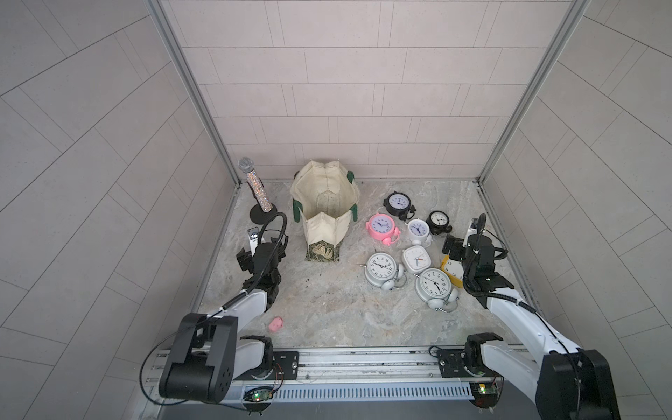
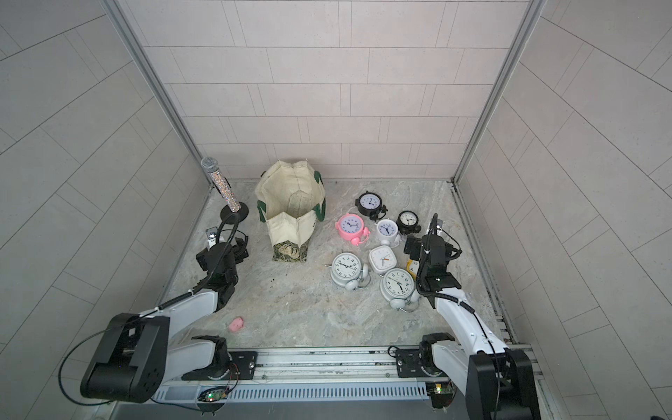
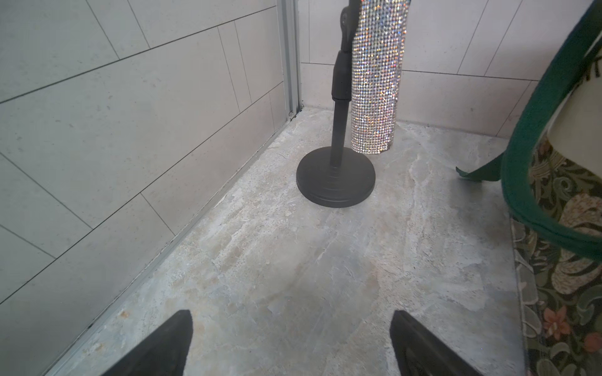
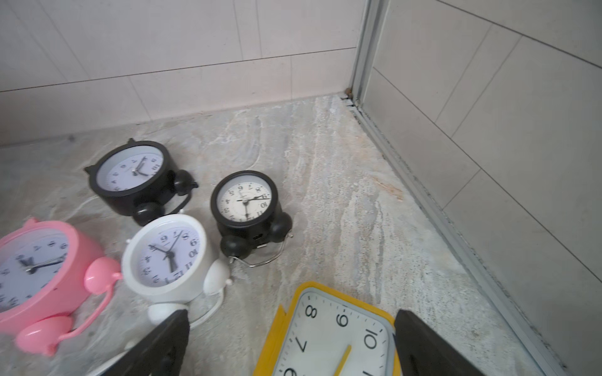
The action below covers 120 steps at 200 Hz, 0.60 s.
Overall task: Take the alarm clock out of the canvas bag
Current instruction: Reset both arms
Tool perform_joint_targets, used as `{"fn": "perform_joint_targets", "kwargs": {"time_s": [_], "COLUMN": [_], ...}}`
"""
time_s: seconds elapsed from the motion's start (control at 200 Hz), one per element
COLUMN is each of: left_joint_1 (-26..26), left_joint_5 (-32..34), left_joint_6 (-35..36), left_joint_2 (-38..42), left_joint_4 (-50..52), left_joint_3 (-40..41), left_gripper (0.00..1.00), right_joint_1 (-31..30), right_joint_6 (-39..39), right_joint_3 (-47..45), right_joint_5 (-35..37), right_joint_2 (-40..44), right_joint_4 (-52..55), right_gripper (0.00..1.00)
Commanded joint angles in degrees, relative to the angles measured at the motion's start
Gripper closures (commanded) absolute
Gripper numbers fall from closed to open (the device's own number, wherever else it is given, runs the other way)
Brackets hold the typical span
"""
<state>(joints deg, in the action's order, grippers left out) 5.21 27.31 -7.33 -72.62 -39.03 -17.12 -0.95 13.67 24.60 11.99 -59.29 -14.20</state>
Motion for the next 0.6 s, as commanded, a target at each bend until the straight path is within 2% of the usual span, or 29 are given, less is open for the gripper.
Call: {"fn": "perform_joint_targets", "kwargs": {"time_s": [0.0,0.145,0.375,0.415,0.465,0.596], "left_joint_1": [-0.47,-0.81,-1.54,-1.52,-1.52,-1.64], "left_joint_5": [-1.12,-5.34,-10.24,-10.09,-9.29,-2.22], "left_joint_6": [3.97,4.60,5.78,6.02,5.26,2.41], "left_joint_2": [-4.12,-8.54,-19.24,-20.13,-18.76,-18.51], "left_joint_4": [-15.07,-22.42,-33.60,-35.17,-32.16,-28.09], "left_joint_3": [2.97,4.14,4.47,4.55,4.27,2.18], "left_gripper": [0.00,0.00,0.00,0.00,0.00,0.00], "right_joint_1": [1.09,1.15,1.13,1.13,1.13,1.13], "right_joint_6": [-3.02,-5.17,-8.22,-8.91,-9.87,-10.68], "right_joint_3": [-1.93,-4.12,-6.59,-6.66,-7.17,-7.76], "right_joint_5": [2.56,3.18,-5.30,-5.83,-6.44,-6.54], "right_joint_2": [-3.99,-12.16,-18.99,-19.03,-19.78,-23.59], "right_joint_4": [-13.24,-22.65,-34.33,-34.70,-37.15,-42.64], "right_gripper": [0.00,0.00,0.00,0.00,0.00,0.00]}}
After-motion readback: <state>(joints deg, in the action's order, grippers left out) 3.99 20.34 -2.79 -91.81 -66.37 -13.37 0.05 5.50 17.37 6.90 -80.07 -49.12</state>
